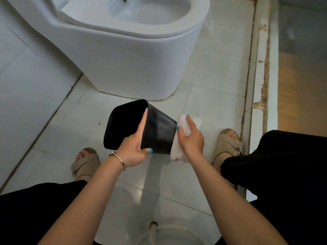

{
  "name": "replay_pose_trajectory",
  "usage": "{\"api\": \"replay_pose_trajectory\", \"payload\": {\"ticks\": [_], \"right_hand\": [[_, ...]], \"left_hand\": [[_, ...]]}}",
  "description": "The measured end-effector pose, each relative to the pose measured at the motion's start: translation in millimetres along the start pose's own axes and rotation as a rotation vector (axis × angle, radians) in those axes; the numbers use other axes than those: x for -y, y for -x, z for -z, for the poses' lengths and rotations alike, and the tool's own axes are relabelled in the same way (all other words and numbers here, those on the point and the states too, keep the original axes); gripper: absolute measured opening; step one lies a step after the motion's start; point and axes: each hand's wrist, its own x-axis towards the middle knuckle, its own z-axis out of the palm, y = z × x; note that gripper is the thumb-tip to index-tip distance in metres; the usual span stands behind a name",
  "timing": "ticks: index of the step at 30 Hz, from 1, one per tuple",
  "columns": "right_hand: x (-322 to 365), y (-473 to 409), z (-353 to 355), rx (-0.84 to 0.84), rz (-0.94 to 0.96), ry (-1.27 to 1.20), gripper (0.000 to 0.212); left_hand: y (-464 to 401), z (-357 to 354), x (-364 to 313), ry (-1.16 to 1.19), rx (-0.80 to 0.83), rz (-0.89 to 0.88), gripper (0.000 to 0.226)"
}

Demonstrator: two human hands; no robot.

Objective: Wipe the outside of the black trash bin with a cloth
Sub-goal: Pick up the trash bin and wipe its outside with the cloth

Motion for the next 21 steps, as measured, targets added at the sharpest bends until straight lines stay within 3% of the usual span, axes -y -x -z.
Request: {"api": "replay_pose_trajectory", "payload": {"ticks": [10, 14, 18, 21], "right_hand": [[68, 26, -5, 0.139, 0.385, -0.100, 0.053], [49, 9, -5, 0.097, 0.260, -0.152, 0.052], [13, -13, 3, 0.052, 0.042, -0.023, 0.052], [8, -10, 3, 0.017, 0.024, 0.016, 0.052]], "left_hand": [[-1, 6, 9, 0.077, -0.004, 0.026, 0.119], [1, 8, 10, 0.098, -0.009, 0.032, 0.116], [1, 5, 5, 0.115, 0.022, 0.003, 0.117], [2, 3, 4, 0.065, 0.033, 0.000, 0.120]]}}
